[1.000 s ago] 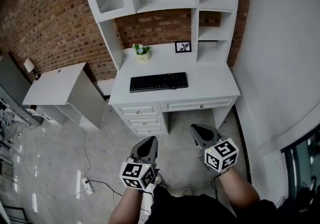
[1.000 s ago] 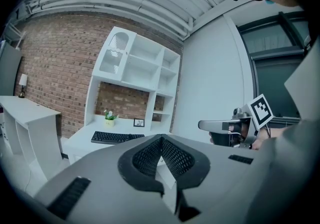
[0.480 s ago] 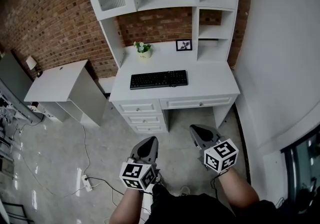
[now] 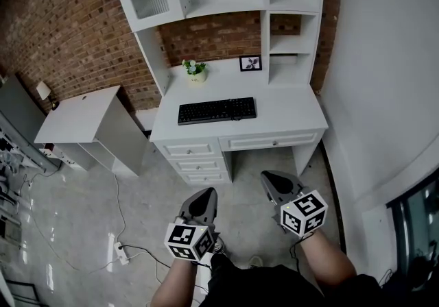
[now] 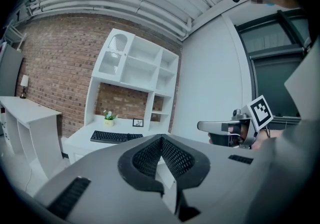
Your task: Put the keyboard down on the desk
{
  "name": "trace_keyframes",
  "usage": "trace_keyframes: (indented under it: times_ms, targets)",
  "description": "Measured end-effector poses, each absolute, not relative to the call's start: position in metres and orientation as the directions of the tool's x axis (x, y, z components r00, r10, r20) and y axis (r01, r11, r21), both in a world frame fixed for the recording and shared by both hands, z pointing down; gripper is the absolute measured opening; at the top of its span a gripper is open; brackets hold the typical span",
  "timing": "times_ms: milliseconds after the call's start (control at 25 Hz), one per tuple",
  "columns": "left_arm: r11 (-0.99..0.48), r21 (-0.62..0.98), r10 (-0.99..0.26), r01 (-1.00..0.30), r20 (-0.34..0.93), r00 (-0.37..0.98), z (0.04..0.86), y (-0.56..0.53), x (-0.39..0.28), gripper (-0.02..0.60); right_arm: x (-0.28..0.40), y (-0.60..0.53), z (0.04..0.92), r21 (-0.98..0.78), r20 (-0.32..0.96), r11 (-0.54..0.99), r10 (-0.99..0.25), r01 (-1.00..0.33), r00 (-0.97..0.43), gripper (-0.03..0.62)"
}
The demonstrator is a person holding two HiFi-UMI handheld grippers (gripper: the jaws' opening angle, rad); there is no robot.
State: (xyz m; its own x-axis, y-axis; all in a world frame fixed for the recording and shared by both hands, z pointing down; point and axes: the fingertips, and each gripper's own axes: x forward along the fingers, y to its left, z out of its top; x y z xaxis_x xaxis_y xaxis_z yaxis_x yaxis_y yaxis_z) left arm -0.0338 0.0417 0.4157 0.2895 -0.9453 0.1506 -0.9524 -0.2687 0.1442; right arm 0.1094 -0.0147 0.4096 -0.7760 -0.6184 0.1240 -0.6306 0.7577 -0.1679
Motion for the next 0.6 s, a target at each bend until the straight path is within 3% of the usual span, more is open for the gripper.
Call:
trace_keyframes:
  times_ms: [600]
  targets:
    - [-0.255,0.148,-0.948,-0.955,0.154,0.277,0.4173,0.0515,-0.0415,0.018,0.1022,-0.0081,0.414,-0.166,0.129,0.768,-0.605,-0.618,-0.786,0.017]
